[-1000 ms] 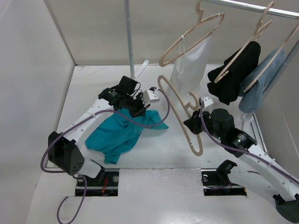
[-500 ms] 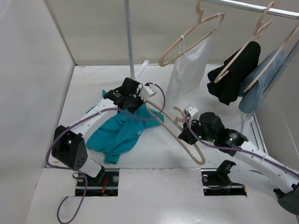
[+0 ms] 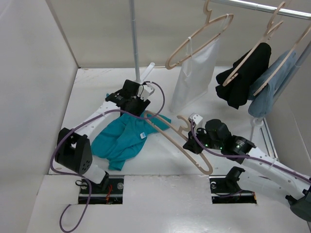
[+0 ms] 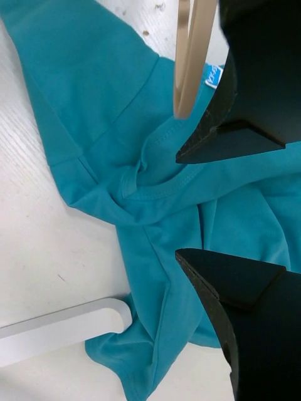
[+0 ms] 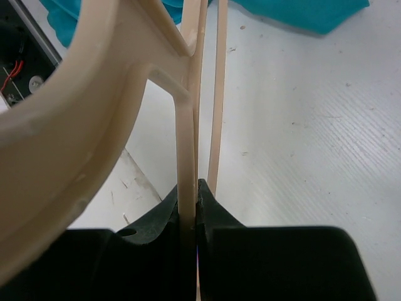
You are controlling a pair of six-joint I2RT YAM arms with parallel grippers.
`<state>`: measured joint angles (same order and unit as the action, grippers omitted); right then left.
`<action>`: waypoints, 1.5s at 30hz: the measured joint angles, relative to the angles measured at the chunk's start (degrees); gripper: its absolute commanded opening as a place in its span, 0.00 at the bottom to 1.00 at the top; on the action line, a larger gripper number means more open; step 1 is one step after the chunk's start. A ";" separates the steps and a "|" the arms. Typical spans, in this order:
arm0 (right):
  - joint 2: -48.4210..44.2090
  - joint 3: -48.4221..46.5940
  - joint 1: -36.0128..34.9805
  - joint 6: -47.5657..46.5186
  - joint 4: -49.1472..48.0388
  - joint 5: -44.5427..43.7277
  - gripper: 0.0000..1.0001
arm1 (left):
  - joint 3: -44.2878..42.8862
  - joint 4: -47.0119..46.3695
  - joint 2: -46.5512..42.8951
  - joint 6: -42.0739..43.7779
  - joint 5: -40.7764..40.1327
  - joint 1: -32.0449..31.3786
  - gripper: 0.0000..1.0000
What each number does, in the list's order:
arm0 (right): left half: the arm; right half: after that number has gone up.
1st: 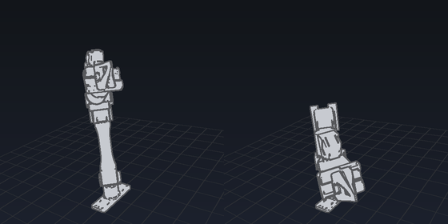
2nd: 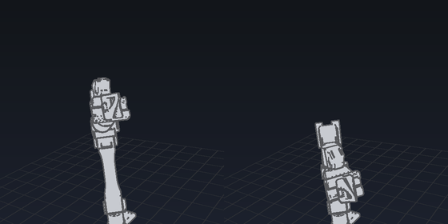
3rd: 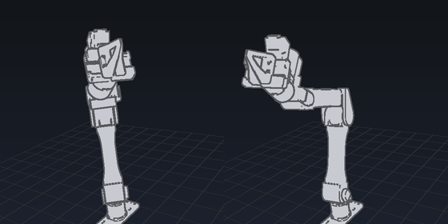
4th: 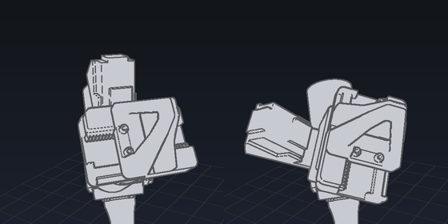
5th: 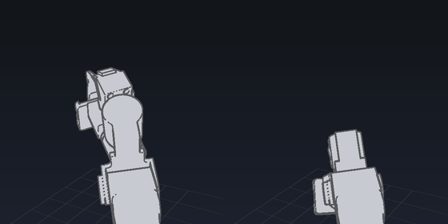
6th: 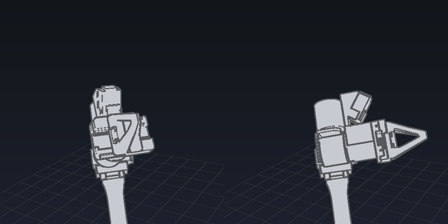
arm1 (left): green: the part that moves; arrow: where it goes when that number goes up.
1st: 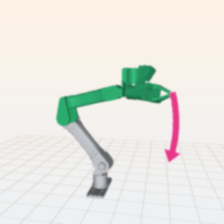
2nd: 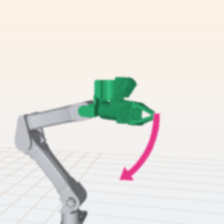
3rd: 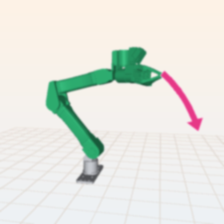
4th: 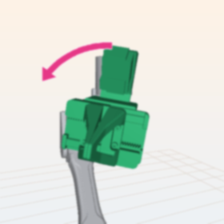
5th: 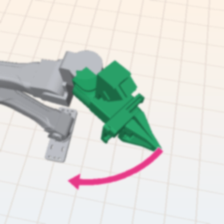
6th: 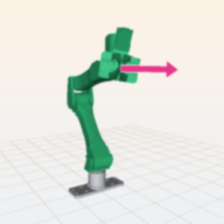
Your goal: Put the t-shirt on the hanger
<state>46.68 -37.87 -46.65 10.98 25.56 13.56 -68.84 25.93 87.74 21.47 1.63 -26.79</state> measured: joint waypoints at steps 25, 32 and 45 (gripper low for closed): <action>1.31 0.96 0.00 3.45 -1.42 0.22 0.00 | 3.48 -1.86 11.89 -4.68 0.50 1.75 0.31; 0.94 0.96 0.00 3.80 -1.55 0.13 0.00 | 3.48 -2.51 11.85 -5.55 0.66 1.75 0.00; 10.21 0.96 -3.65 3.48 -6.01 2.60 0.00 | -0.76 3.43 3.61 -5.35 1.49 1.75 0.00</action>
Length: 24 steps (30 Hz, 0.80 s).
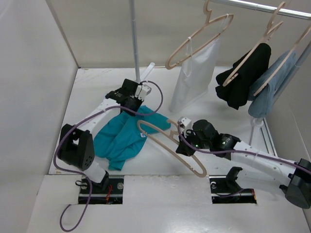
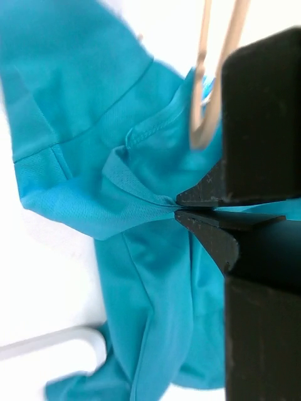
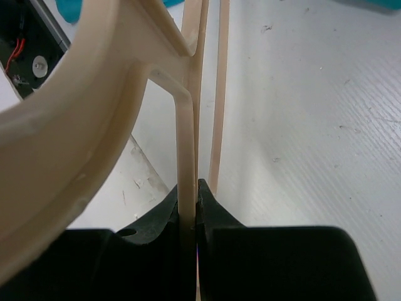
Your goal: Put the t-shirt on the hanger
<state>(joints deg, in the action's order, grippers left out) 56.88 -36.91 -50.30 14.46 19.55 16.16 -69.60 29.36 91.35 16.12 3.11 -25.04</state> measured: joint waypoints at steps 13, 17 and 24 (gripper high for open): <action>11.19 -4.02 -0.02 0.33 -10.27 1.49 0.00 | -1.14 5.31 -8.63 -0.15 13.68 -0.09 0.00; 11.74 -4.31 -0.02 3.54 -14.64 -0.42 0.00 | -1.14 6.14 -11.74 0.52 17.49 -0.13 0.00; 11.76 -4.31 -0.02 8.50 -20.72 -1.33 0.00 | -2.43 6.03 -13.64 0.94 16.28 -0.13 0.00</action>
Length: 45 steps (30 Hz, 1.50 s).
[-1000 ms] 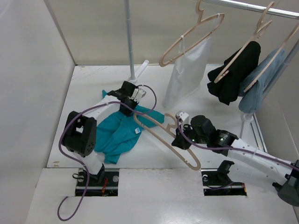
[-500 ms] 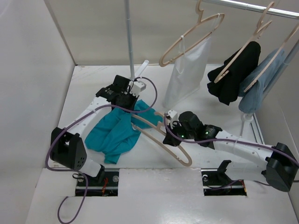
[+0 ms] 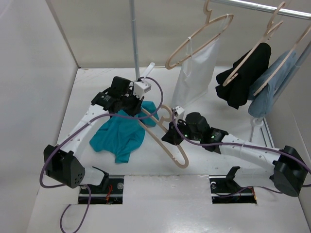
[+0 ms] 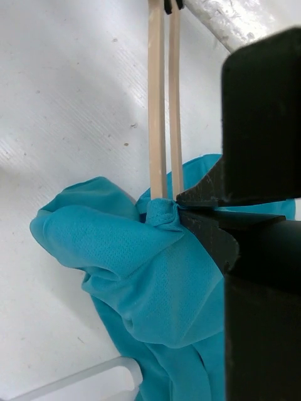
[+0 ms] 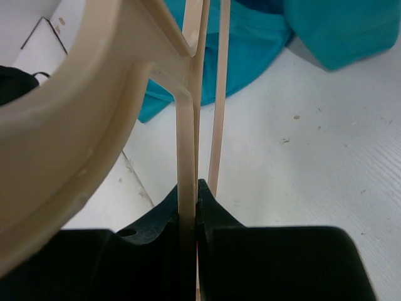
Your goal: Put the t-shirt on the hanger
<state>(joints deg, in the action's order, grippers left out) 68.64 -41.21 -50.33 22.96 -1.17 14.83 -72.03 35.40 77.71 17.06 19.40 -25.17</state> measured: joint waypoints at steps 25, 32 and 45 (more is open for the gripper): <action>-31.06 13.99 2.32 8.26 19.61 -13.18 0.00 | -4.37 2.60 0.50 -1.42 0.70 0.46 0.00; -22.69 10.23 2.47 2.21 20.04 -7.89 0.00 | -4.04 1.53 3.32 -3.74 2.97 -1.20 0.00; -26.32 5.29 0.63 -1.38 24.81 -11.61 0.00 | -4.20 -1.05 9.88 -4.57 -2.82 -1.27 0.00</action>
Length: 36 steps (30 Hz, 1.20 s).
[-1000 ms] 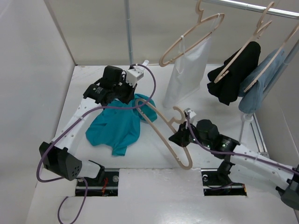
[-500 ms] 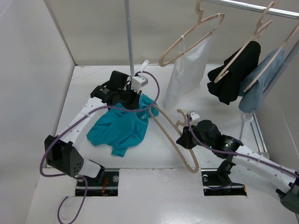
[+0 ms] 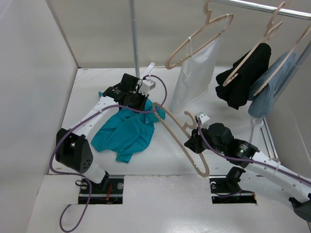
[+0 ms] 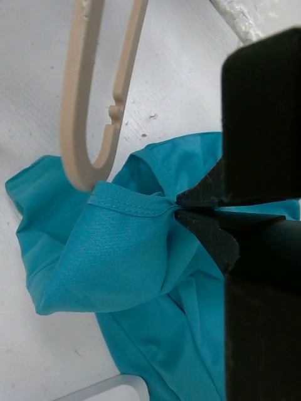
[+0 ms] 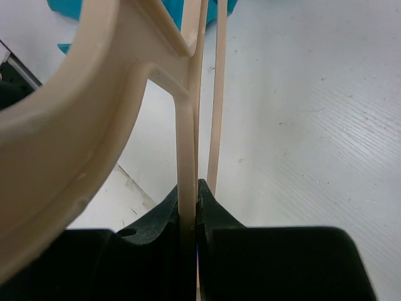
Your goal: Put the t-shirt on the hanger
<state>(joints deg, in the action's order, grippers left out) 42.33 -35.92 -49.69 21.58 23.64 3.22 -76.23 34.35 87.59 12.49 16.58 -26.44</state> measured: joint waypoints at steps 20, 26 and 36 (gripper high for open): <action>13.88 -0.39 0.00 -2.40 -11.04 10.29 0.00 | -3.50 -1.20 0.09 -0.81 0.50 0.28 0.00; 19.28 -2.43 0.00 -2.60 -11.89 8.46 0.00 | -2.51 0.07 -3.69 0.31 1.66 0.28 0.00; 18.99 -3.10 -0.13 0.00 -18.53 3.54 0.00 | 0.66 1.70 -5.88 2.08 2.99 0.09 0.00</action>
<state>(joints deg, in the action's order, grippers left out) 61.32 -39.03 -49.82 21.58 5.10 6.76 -75.57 36.05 81.71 14.57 19.57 -26.35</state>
